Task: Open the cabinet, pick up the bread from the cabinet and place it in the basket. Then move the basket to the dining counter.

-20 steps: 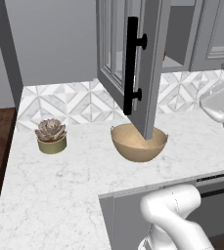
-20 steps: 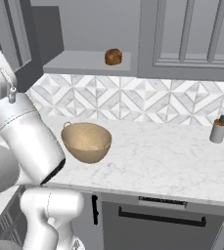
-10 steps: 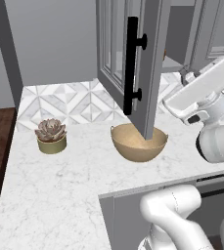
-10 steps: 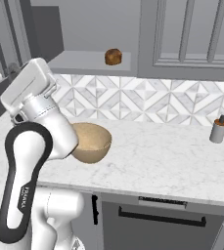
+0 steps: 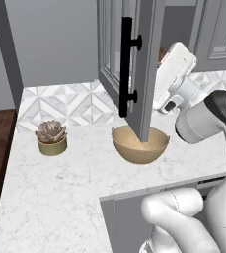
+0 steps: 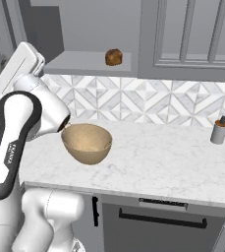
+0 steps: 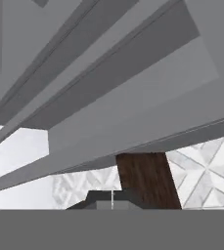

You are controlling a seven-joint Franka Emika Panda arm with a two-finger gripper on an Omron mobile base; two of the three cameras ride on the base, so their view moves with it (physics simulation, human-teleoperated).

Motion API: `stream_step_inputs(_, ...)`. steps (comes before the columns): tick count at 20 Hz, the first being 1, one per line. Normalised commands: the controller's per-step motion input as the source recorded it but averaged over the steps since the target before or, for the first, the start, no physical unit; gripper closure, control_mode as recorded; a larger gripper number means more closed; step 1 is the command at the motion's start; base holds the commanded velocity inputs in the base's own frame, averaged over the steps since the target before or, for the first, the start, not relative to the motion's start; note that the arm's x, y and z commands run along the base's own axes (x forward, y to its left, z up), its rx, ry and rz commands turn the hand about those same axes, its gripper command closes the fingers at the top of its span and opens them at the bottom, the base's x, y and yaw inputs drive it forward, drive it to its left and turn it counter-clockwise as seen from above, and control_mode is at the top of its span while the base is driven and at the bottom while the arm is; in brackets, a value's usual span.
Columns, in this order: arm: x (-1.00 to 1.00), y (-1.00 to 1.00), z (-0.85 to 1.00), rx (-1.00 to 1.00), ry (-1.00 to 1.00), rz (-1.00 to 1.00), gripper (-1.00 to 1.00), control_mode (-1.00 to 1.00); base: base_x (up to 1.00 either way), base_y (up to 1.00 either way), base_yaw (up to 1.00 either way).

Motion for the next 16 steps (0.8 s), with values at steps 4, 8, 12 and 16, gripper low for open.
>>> stream_step_inputs(4,0.98,1.00,-0.08,0.00,0.14,0.23,1.00,-1.00,0.00,0.00,0.00)
stream_step_inputs(8,0.42,0.67,-0.01,0.00,0.02,0.14,1.00,-1.00,0.00,0.00,0.00)
stream_step_inputs(12,-0.31,0.01,0.06,0.00,-0.08,0.00,1.00,-1.00,0.00,0.00,0.00)
stream_step_inputs(16,-0.37,-0.65,0.01,-0.04,-0.16,-0.01,1.00,-1.00,0.00,0.00,0.00)
